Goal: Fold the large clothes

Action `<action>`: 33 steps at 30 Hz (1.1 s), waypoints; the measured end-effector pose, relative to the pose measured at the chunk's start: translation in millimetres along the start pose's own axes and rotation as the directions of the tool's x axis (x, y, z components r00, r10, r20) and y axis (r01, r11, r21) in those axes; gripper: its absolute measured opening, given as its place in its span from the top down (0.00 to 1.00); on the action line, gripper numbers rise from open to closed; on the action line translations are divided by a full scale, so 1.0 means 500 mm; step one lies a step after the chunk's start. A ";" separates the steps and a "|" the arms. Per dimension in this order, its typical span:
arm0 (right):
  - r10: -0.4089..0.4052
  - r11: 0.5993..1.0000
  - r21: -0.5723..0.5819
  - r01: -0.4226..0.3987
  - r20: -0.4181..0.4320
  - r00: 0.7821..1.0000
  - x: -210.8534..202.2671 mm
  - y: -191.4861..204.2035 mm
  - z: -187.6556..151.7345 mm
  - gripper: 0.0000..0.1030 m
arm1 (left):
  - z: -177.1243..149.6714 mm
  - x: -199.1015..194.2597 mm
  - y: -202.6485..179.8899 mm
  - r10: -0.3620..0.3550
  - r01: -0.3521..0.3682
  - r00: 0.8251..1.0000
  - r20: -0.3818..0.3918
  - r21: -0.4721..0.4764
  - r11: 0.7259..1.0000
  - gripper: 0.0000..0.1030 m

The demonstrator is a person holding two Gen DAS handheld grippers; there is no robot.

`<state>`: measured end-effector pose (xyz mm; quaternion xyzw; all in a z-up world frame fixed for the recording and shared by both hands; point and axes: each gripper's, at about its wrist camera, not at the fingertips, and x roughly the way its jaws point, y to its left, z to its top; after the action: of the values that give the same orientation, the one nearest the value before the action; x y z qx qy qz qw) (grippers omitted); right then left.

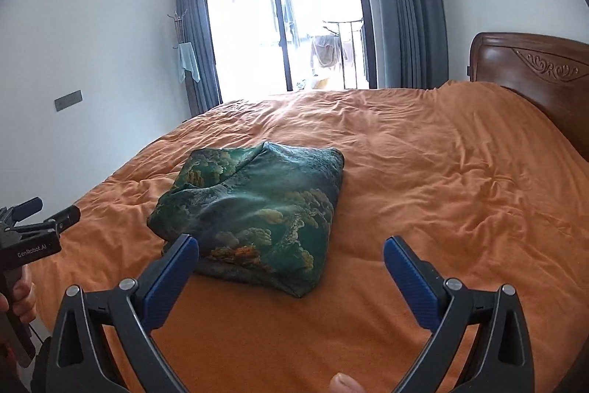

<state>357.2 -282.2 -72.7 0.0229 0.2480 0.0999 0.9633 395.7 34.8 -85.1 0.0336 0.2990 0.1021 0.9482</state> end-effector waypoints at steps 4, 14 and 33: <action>-0.029 0.999 -0.023 0.028 -0.035 0.999 -0.020 0.030 -0.006 0.00 | -0.011 -0.023 0.008 -0.038 0.038 0.999 -0.022 -0.013 0.999 0.00; -0.040 0.997 -0.075 0.032 -0.095 0.995 -0.066 0.089 -0.032 0.00 | -0.024 -0.086 0.006 -0.082 0.081 0.995 -0.065 -0.023 0.996 0.00; -0.019 0.993 -0.115 0.003 -0.136 0.990 -0.142 0.141 -0.033 0.00 | -0.031 -0.172 0.024 -0.091 0.089 0.992 -0.090 -0.029 0.996 0.00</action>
<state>275.6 -227.5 -47.0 -0.0406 0.3077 0.1099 0.9442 316.0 28.4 -48.0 0.0036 0.3420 0.0643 0.9375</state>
